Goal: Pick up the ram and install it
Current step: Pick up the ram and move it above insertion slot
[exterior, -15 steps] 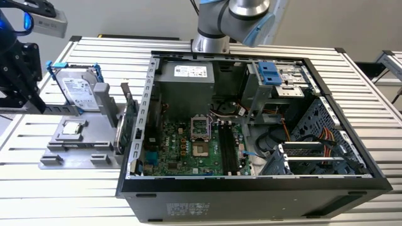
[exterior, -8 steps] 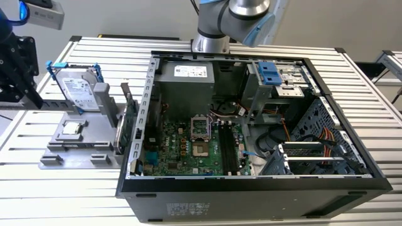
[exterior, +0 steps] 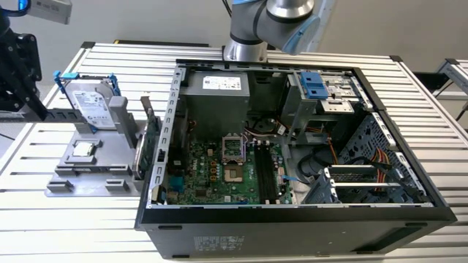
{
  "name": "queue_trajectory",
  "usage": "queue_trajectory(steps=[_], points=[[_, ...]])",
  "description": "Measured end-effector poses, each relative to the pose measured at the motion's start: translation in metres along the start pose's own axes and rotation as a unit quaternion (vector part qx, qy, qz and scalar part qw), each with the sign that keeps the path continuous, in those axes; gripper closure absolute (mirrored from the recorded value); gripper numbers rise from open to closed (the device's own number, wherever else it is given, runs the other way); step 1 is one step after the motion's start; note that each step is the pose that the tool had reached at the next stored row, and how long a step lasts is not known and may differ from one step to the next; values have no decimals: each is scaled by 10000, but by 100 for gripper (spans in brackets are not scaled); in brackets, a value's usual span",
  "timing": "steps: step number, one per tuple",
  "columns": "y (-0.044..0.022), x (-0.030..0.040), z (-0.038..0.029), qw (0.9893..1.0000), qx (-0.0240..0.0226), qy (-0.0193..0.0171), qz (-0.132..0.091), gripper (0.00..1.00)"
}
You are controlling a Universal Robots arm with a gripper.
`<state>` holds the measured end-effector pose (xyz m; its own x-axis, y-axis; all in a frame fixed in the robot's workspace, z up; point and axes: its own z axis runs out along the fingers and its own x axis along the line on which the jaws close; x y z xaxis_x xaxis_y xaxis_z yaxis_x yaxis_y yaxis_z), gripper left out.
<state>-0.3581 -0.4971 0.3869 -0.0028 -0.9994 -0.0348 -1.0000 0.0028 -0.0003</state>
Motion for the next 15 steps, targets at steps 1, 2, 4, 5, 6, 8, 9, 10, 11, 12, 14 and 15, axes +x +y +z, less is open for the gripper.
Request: queue_trajectory(steps=[1,2,4,5,6,8,9,10,11,12,14,15], points=[[0,-2,-12,10000,-1,1,-9,100],[0,-4,-23,10000,-1,0,-19,100],[1,-5,-32,10000,-1,0,-27,100],[1,-5,-32,10000,0,0,-27,100],[0,-5,-32,10000,1,0,-27,100],[0,-6,-33,10000,1,0,-27,100],[0,-6,-33,10000,1,1,-27,100],[-1,-6,-34,10000,1,1,-27,100],[-3,-6,-34,10000,0,1,-27,100],[-8,-6,-34,10000,1,1,-27,100],[-20,-6,-33,10000,2,0,-27,100],[-28,-6,-33,10000,2,0,-27,100]])
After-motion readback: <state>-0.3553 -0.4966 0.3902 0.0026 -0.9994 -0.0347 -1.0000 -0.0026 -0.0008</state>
